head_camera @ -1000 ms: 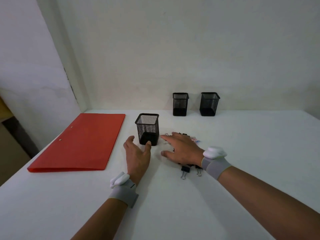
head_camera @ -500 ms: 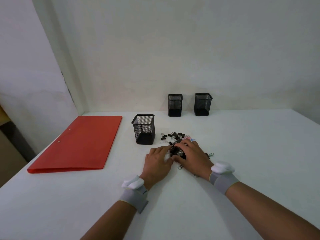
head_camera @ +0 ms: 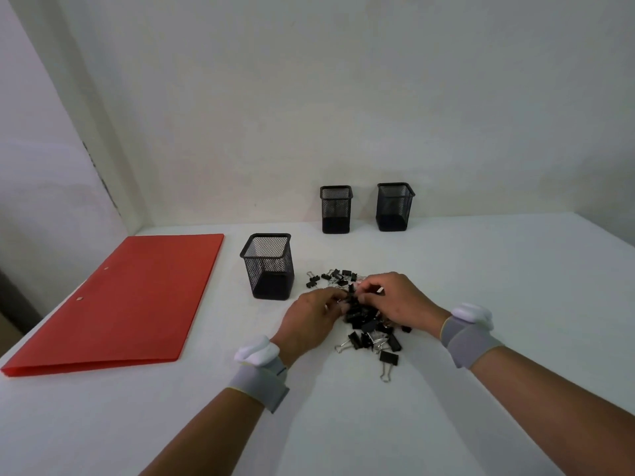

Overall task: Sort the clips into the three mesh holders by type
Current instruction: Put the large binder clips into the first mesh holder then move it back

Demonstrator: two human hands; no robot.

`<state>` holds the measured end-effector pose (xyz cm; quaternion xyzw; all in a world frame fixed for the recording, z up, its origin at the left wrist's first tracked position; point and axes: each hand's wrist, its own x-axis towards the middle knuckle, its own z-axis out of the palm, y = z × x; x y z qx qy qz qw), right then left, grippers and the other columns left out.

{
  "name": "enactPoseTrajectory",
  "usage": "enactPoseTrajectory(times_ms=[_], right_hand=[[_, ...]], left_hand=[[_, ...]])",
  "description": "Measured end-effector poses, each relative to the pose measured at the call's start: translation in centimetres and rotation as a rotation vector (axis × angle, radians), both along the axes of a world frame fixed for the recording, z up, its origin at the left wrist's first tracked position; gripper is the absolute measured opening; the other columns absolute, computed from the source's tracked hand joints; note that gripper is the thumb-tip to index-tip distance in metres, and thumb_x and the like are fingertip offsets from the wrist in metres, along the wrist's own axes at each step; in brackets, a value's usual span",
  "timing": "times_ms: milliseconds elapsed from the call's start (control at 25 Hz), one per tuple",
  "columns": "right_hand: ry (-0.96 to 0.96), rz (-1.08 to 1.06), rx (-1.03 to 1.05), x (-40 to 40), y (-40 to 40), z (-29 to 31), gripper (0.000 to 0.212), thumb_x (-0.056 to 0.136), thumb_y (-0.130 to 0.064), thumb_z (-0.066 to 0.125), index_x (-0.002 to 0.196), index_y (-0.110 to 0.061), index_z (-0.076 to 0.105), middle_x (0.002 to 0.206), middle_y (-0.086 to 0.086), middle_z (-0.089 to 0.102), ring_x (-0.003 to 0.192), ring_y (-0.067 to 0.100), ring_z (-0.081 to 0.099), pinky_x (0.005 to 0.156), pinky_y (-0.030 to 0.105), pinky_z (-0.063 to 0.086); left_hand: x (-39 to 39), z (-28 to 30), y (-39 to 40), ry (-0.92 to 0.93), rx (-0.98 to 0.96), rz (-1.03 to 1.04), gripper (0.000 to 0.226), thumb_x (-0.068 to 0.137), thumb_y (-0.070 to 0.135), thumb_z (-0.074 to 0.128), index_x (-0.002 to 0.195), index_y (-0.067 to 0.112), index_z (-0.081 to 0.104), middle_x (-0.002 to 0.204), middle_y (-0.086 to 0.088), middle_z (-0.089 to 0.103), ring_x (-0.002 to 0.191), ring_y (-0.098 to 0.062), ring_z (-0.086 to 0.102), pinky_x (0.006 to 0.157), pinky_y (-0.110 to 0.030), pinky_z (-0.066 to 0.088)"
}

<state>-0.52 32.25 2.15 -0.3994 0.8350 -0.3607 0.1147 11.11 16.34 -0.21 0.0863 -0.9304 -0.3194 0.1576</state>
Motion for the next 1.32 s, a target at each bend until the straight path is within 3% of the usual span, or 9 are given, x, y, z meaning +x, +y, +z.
enactPoseTrajectory(times_ms=[160,360,480,560,680,840,1080,1200,1320], right_hand=[[-0.038,-0.021,-0.033,-1.0,0.1,0.9,0.011,0.092,-0.021,0.062,0.095,-0.024,0.071,0.086,-0.003,0.07,0.081,0.018,0.067,0.076,0.031,0.052],[-0.039,0.01,-0.061,-1.7,-1.0,2.6,0.012,0.094,-0.021,0.059,0.096,-0.024,0.07,0.072,-0.005,0.064,0.062,0.013,0.059,0.062,0.026,0.048],[-0.083,0.033,-0.081,-2.0,-1.7,3.7,0.013,0.095,-0.018,0.058,0.099,-0.021,0.069,0.082,0.005,0.066,0.055,0.004,0.059,0.057,0.017,0.047],[-0.112,0.041,-0.097,-2.1,-2.1,4.1,0.014,0.096,-0.014,0.056,0.101,-0.018,0.069,0.08,0.003,0.064,0.054,0.004,0.061,0.056,0.017,0.049],[-0.138,0.035,-0.107,-1.9,-2.2,4.0,0.016,0.096,-0.012,0.055,0.101,-0.017,0.069,0.08,0.002,0.064,0.06,0.009,0.063,0.059,0.02,0.051],[0.051,0.076,0.107,-1.9,-2.1,3.0,0.017,0.093,-0.018,0.056,0.099,-0.029,0.068,0.087,-0.008,0.067,0.073,0.011,0.063,0.064,0.022,0.048],[0.36,0.179,0.273,0.0,-4.8,1.3,0.035,0.093,-0.046,0.049,0.125,-0.036,0.059,0.113,0.0,0.058,0.107,0.023,0.046,0.088,0.035,0.043],[0.468,0.258,0.305,1.0,-6.6,0.5,0.045,0.09,-0.055,0.05,0.133,-0.041,0.052,0.122,-0.002,0.054,0.11,0.022,0.041,0.089,0.035,0.039],[0.507,0.306,0.333,1.4,-7.6,0.1,0.038,0.089,-0.054,0.052,0.124,-0.042,0.057,0.119,-0.004,0.053,0.111,0.02,0.04,0.09,0.035,0.034]], left_hand=[[-0.8,0.2,-0.6,0.054,0.08,0.028,0.031,0.097,0.034,0.05,0.075,0.014,0.057,0.067,0.001,0.057,0.064,-0.02,0.051,0.061,-0.036,0.045],[-1.1,1.4,-1.7,0.03,0.161,0.032,0.017,0.092,0.03,0.061,0.089,0.017,0.07,0.072,0.004,0.062,0.061,-0.005,0.052,0.06,-0.019,0.043],[-1.2,2.6,-2.2,0.066,0.131,0.016,0.019,0.094,0.023,0.058,0.102,0.012,0.072,0.089,-0.006,0.068,0.079,-0.016,0.061,0.073,-0.027,0.05],[-1.4,3.2,-2.4,0.069,0.094,0.002,0.02,0.097,0.017,0.053,0.099,0.006,0.069,0.086,-0.01,0.067,0.071,-0.012,0.058,0.066,-0.027,0.047],[-1.3,3.8,-2.2,0.054,0.157,0.001,0.017,0.099,0.016,0.049,0.102,0.01,0.065,0.084,-0.001,0.071,0.051,0.003,0.052,0.053,-0.01,0.038],[-1.1,4.8,-1.5,0.06,0.181,0.01,0.012,0.097,0.026,0.053,0.096,0.016,0.059,0.085,0.005,0.071,0.043,0.001,0.046,0.047,-0.012,0.038],[-0.4,8.9,-2.5,0.178,-0.039,0.149,0.018,0.094,0.031,0.058,0.099,0.019,0.069,0.091,0.009,0.065,0.077,-0.001,0.055,0.068,-0.011,0.039],[0.1,10.3,-5.0,0.228,-0.081,0.236,0.019,0.094,0.027,0.057,0.104,0.02,0.071,0.099,0.003,0.071,0.089,-0.013,0.062,0.079,-0.026,0.048],[0.8,10.3,-8.3,0.271,-0.128,0.325,0.018,0.093,0.028,0.056,0.102,0.025,0.072,0.1,0.003,0.072,0.093,-0.018,0.065,0.083,-0.039,0.052]])
